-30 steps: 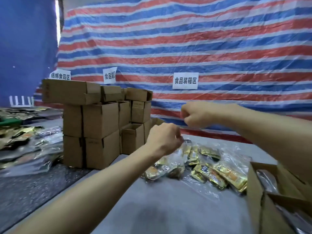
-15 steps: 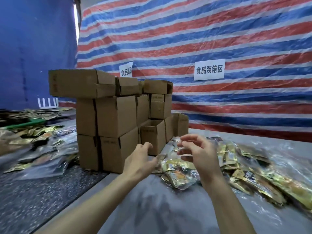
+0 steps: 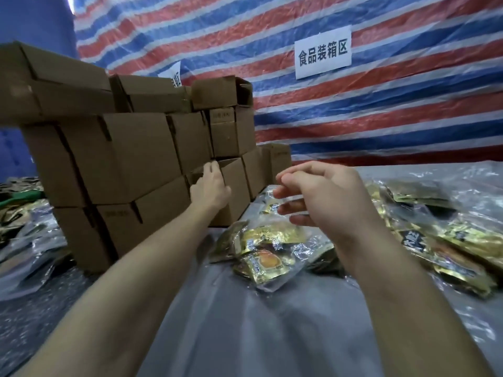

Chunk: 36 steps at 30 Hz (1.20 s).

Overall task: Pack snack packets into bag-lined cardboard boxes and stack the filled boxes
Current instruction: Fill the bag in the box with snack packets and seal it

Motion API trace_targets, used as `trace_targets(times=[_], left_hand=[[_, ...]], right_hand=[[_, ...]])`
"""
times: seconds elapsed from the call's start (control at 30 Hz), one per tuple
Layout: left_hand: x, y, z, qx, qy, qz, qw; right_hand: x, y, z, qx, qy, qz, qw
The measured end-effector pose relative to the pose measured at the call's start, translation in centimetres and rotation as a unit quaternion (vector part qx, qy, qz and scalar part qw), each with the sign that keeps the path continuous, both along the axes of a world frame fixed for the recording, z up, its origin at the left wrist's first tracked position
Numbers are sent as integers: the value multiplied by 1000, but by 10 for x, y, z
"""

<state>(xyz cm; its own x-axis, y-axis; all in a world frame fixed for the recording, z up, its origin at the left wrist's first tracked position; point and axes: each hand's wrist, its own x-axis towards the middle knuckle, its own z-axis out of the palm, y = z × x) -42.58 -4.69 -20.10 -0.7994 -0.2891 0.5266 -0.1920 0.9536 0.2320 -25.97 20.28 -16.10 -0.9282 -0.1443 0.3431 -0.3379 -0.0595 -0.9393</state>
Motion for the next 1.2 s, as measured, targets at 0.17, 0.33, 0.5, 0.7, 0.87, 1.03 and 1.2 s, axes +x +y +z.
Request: trace_targets(times=[0.17,0.33,0.5,0.7,0.87,1.03,1.2], left_hand=[[-27,-24,2,40,13,23,999],[-25,-30,-7,102,34,-1,994],[6,-15,4,134,118,-66,982],[89,5,35,99,290,-164,938],[178,16,43,158,335,-220,903],[248,28,20,252,328,-282,866],[279,37,-15,296,283,-303,861]], right_hand=[[-4,6,-2,34,-3,3,999],[-2,12,3,30,1,-2,1000],[4,18,8,20,3,0,1000],[11,23,16,28,12,-28,999],[18,25,24,13,52,-118,992],[24,33,29,73,28,-188,979],[33,35,27,329,-103,-48,937]])
